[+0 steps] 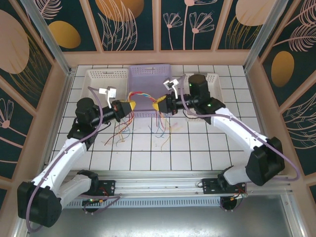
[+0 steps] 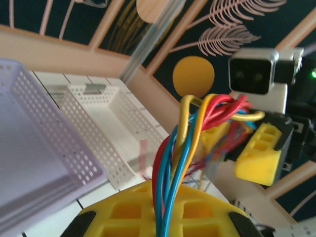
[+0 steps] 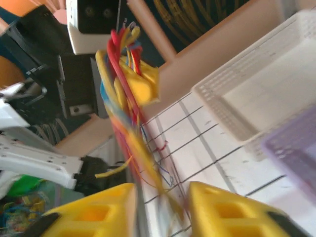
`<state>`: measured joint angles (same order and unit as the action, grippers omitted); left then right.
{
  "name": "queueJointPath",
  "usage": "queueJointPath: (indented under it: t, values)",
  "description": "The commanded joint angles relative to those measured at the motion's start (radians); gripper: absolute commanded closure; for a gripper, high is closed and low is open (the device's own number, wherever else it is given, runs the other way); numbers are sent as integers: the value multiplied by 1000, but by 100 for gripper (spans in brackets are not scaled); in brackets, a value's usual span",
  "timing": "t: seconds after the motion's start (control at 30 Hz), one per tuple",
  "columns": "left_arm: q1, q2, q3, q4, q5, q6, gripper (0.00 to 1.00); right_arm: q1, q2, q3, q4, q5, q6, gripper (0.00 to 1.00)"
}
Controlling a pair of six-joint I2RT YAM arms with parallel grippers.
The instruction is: Untangle the cables
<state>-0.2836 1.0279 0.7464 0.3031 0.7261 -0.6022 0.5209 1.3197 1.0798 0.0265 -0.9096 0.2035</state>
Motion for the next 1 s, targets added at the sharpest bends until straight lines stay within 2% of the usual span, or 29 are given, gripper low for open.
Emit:
queueJointPath:
  t: [0.0, 0.1, 0.23, 0.4, 0.6, 0.8, 0.97]
  values:
    - [5, 46, 74, 25, -40, 11, 100, -18, -91, -38, 53, 80, 37, 57]
    - [6, 95, 113, 37, -8, 16, 100, -21, -163, -57, 39, 138, 41, 45]
    - [3, 155, 151, 67, 61, 10, 100, -17, -253, -75, -9, 169, 54, 40]
    - [-7, 168, 155, 83, 133, 28, 100, 20, -382, -146, -71, 289, 67, 40]
    - [-35, 137, 99, 117, 163, 44, 100, 111, -487, -288, -149, 469, 53, 42]
    - [-43, 114, 64, 133, 189, 53, 100, 114, -490, -355, -153, 548, 56, 49]
    - [-42, 97, 55, 118, 185, 71, 100, 114, -435, -363, -107, 574, 53, 54]
